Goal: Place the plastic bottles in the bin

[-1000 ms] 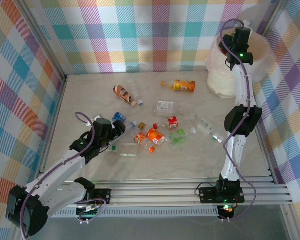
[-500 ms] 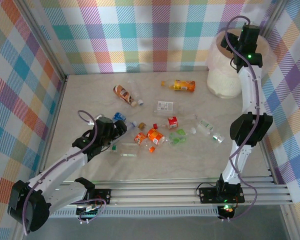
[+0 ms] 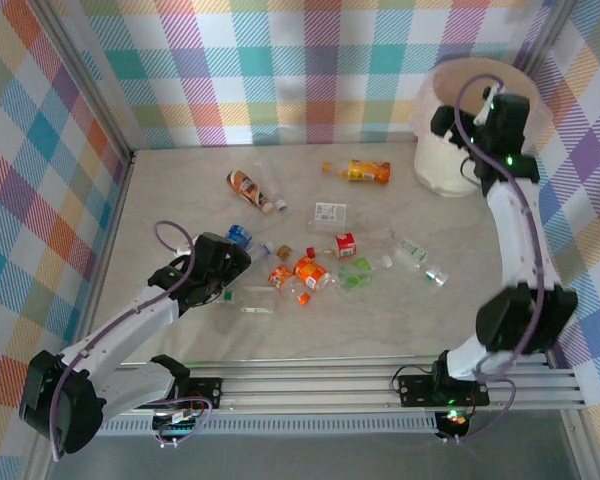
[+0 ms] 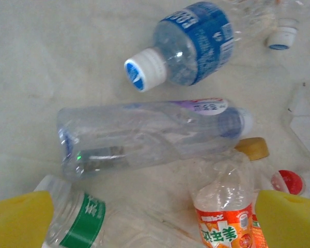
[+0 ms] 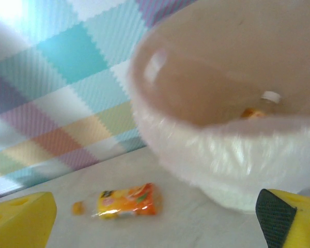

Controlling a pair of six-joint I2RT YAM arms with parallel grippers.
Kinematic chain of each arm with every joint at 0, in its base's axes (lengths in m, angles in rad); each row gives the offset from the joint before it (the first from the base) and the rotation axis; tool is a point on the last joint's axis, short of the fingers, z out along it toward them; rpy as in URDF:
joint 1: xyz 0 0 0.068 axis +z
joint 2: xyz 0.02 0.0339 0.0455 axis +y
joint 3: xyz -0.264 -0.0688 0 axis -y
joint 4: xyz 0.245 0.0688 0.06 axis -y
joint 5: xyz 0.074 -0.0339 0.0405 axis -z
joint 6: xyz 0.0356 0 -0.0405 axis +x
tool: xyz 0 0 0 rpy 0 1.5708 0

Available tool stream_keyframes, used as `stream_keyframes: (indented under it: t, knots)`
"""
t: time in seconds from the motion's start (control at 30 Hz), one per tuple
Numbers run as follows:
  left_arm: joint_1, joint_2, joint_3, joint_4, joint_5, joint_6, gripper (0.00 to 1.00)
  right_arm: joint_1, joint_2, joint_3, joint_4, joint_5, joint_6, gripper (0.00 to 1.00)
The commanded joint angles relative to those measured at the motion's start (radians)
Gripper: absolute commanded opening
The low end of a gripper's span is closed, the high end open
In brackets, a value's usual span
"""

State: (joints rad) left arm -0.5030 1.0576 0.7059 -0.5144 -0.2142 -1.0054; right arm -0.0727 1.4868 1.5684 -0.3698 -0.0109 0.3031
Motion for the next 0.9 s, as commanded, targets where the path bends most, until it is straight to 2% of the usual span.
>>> stream_keyframes:
  t: [0.0,0.13,0.3,0.53,0.77,0.87]
  knots:
    - [-0.012,-0.017,0.03,-0.127,0.036,-0.157,1.0,-0.007,-0.184,-0.219,0.161,-0.168,0.117,1.0]
    - [-0.013,-0.023,0.034,-0.213,0.056,-0.324,1.0,-0.006,-0.392,-0.521,0.247,-0.247,0.23,1.0]
    - [-0.012,-0.016,0.031,-0.231,0.111,-0.45,1.0,-0.007,-0.563,-0.728,0.301,-0.329,0.272,1.0]
    - [-0.016,0.053,0.015,-0.2,0.207,-0.601,1.0,-0.006,-0.671,-0.882,0.256,-0.414,0.355,1.0]
    - [-0.07,0.117,0.006,-0.149,0.191,-0.739,0.97,-0.006,-0.712,-0.97,0.289,-0.416,0.411,1.0]
    - [-0.081,0.143,-0.034,-0.062,0.203,-0.799,0.96,-0.006,-0.709,-0.969,0.286,-0.432,0.415,1.0]
